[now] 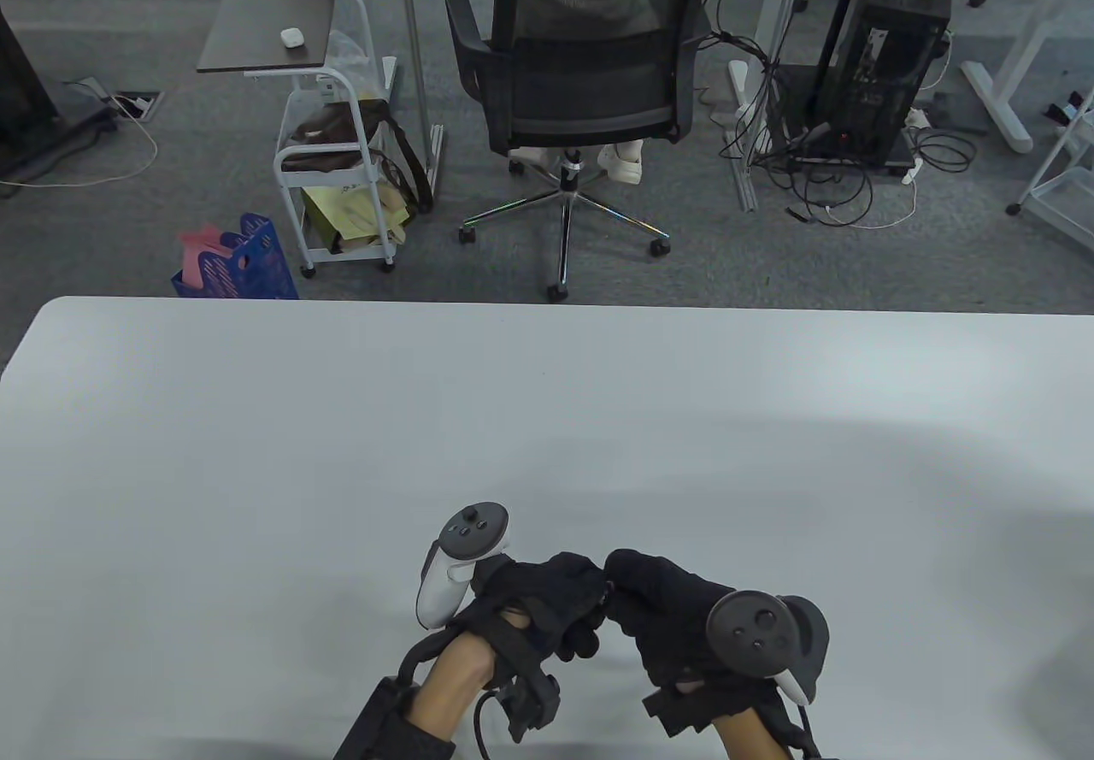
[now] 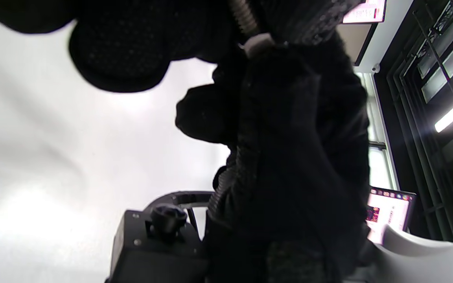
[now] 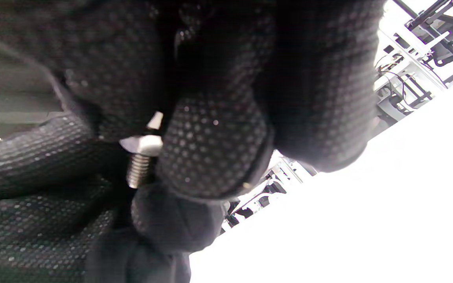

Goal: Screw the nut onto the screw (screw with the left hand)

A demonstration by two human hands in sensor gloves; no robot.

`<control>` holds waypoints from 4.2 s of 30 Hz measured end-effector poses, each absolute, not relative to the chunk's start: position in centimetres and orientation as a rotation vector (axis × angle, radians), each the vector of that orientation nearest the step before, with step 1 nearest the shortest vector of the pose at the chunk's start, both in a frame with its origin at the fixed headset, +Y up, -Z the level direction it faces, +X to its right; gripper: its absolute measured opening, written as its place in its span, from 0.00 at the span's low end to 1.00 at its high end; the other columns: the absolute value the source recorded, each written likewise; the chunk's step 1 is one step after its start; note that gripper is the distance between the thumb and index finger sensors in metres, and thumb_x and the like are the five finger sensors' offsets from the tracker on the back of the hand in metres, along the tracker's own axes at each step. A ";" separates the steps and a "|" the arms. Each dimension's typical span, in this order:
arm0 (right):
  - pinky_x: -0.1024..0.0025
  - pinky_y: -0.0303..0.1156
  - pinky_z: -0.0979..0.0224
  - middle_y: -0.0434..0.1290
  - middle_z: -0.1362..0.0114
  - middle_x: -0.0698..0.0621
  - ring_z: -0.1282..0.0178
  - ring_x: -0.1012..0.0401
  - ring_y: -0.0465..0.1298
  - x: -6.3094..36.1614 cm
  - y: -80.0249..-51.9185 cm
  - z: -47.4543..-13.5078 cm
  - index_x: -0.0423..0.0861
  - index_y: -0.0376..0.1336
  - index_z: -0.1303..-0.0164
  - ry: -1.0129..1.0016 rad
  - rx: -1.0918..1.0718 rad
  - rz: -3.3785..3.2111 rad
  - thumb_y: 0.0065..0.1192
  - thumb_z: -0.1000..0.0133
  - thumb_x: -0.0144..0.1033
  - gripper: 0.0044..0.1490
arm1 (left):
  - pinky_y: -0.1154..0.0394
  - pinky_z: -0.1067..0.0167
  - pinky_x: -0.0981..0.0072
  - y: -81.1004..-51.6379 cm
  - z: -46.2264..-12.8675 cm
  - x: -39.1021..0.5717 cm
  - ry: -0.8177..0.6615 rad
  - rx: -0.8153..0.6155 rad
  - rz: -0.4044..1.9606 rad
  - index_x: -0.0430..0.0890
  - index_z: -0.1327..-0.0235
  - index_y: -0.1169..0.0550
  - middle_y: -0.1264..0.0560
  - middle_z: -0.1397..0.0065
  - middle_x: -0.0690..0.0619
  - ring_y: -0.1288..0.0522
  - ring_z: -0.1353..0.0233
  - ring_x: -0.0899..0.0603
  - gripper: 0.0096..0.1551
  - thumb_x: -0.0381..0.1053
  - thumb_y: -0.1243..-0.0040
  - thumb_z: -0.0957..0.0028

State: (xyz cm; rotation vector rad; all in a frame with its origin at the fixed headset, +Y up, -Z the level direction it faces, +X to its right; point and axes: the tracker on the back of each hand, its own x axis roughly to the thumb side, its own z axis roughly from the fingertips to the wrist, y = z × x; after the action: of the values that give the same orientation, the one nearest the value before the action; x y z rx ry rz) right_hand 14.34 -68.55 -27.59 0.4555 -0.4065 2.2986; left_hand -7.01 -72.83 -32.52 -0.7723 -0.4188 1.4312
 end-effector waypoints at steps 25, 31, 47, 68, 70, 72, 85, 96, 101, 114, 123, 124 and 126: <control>0.64 0.91 0.57 0.86 0.52 0.51 0.69 0.66 0.92 14.2 -68.7 -27.7 0.47 0.75 0.49 -0.395 0.463 2.336 0.78 0.62 0.41 0.30 | 0.29 0.52 0.40 -72.5 -32.6 -7.1 -0.427 -0.725 1.401 0.36 0.39 0.30 0.29 0.40 0.33 0.22 0.52 0.33 0.31 0.51 0.45 0.51; 0.65 0.91 0.57 0.86 0.52 0.51 0.69 0.66 0.92 14.5 -68.8 -27.8 0.47 0.74 0.49 -0.413 0.444 2.313 0.78 0.62 0.41 0.30 | 0.30 0.50 0.38 -72.7 -32.6 -7.3 -0.381 -0.692 1.403 0.35 0.31 0.33 0.30 0.37 0.31 0.23 0.49 0.31 0.39 0.57 0.46 0.51; 0.65 0.91 0.57 0.86 0.52 0.52 0.69 0.66 0.92 14.5 -68.7 -27.7 0.48 0.74 0.49 -0.431 0.443 2.313 0.77 0.62 0.42 0.30 | 0.29 0.52 0.39 -72.2 -32.6 -7.0 -0.415 -0.682 1.394 0.35 0.41 0.26 0.27 0.41 0.32 0.22 0.52 0.32 0.31 0.52 0.45 0.51; 0.65 0.91 0.58 0.86 0.52 0.51 0.69 0.66 0.92 14.6 -68.4 -27.6 0.47 0.74 0.49 -0.441 0.433 2.317 0.77 0.62 0.42 0.30 | 0.29 0.51 0.37 -72.5 -32.6 -6.9 -0.405 -0.660 1.393 0.35 0.40 0.24 0.27 0.40 0.31 0.22 0.51 0.30 0.32 0.53 0.43 0.51; 0.65 0.91 0.58 0.86 0.52 0.51 0.69 0.66 0.92 14.6 -68.4 -27.6 0.47 0.74 0.49 -0.435 0.432 2.303 0.77 0.62 0.42 0.30 | 0.30 0.51 0.38 -72.2 -32.5 -6.9 -0.426 -0.671 1.387 0.35 0.39 0.27 0.28 0.39 0.32 0.23 0.50 0.31 0.32 0.52 0.44 0.51; 0.65 0.91 0.58 0.86 0.52 0.51 0.69 0.66 0.92 14.6 -68.4 -27.6 0.47 0.74 0.49 -0.440 0.428 2.296 0.77 0.62 0.42 0.30 | 0.30 0.49 0.39 -72.3 -32.5 -6.9 -0.451 -0.699 1.406 0.37 0.36 0.31 0.30 0.37 0.33 0.23 0.48 0.32 0.33 0.52 0.45 0.51; 0.63 0.91 0.56 0.85 0.50 0.50 0.68 0.64 0.92 14.6 -68.8 -27.9 0.46 0.74 0.47 -0.395 0.391 2.303 0.68 0.25 0.35 0.05 | 0.27 0.58 0.38 -71.1 -32.5 -7.6 -0.349 -0.526 1.255 0.34 0.45 0.22 0.22 0.48 0.32 0.19 0.59 0.32 0.29 0.51 0.43 0.52; 0.60 0.90 0.55 0.85 0.47 0.47 0.66 0.62 0.92 14.4 -69.5 -28.2 0.45 0.73 0.44 -0.340 0.387 2.365 0.73 0.54 0.46 0.30 | 0.27 0.58 0.38 -70.3 -33.1 -7.6 -0.187 -0.099 0.256 0.35 0.48 0.20 0.21 0.49 0.33 0.19 0.59 0.31 0.28 0.52 0.40 0.55; 0.60 0.90 0.55 0.85 0.47 0.47 0.65 0.61 0.92 14.6 -69.5 -28.3 0.45 0.73 0.44 -0.347 0.376 2.376 0.73 0.54 0.46 0.30 | 0.28 0.55 0.38 -72.4 -33.7 -6.1 -0.179 -0.181 0.050 0.36 0.47 0.21 0.22 0.47 0.34 0.20 0.57 0.31 0.28 0.52 0.40 0.55; 0.60 0.90 0.54 0.85 0.47 0.47 0.65 0.61 0.92 14.9 -69.4 -28.4 0.45 0.73 0.43 -0.342 0.352 2.378 0.72 0.53 0.47 0.30 | 0.27 0.55 0.37 -74.7 -34.9 -4.8 -0.181 -0.276 -0.075 0.37 0.48 0.19 0.20 0.48 0.34 0.19 0.57 0.31 0.29 0.52 0.40 0.56; 0.59 0.89 0.53 0.84 0.46 0.47 0.63 0.60 0.92 15.1 -69.4 -28.4 0.45 0.72 0.43 -0.356 0.344 2.392 0.72 0.53 0.47 0.30 | 0.28 0.50 0.37 -74.6 -34.6 -5.5 -0.193 -0.306 0.026 0.40 0.37 0.23 0.24 0.38 0.33 0.20 0.50 0.30 0.37 0.58 0.44 0.56; 0.59 0.89 0.52 0.84 0.45 0.47 0.63 0.60 0.92 15.1 -69.3 -28.4 0.46 0.72 0.43 -0.368 0.344 2.397 0.72 0.53 0.47 0.30 | 0.29 0.48 0.36 -74.2 -34.5 -5.9 -0.187 -0.299 0.070 0.39 0.35 0.24 0.25 0.36 0.32 0.20 0.48 0.30 0.38 0.59 0.44 0.57; 0.57 0.88 0.50 0.83 0.43 0.46 0.60 0.59 0.91 15.2 -69.2 -28.3 0.46 0.71 0.42 -0.406 0.345 2.413 0.71 0.53 0.47 0.31 | 0.31 0.44 0.34 -73.2 -34.4 -6.8 -0.175 -0.260 0.146 0.40 0.33 0.25 0.27 0.33 0.31 0.21 0.43 0.28 0.40 0.59 0.44 0.57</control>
State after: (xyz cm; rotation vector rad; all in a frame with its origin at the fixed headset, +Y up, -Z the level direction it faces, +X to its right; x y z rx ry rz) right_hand 15.19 -69.18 -28.29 0.3453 -0.4060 2.4135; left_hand -6.83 -73.17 -34.40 -0.2603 -0.1752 0.1462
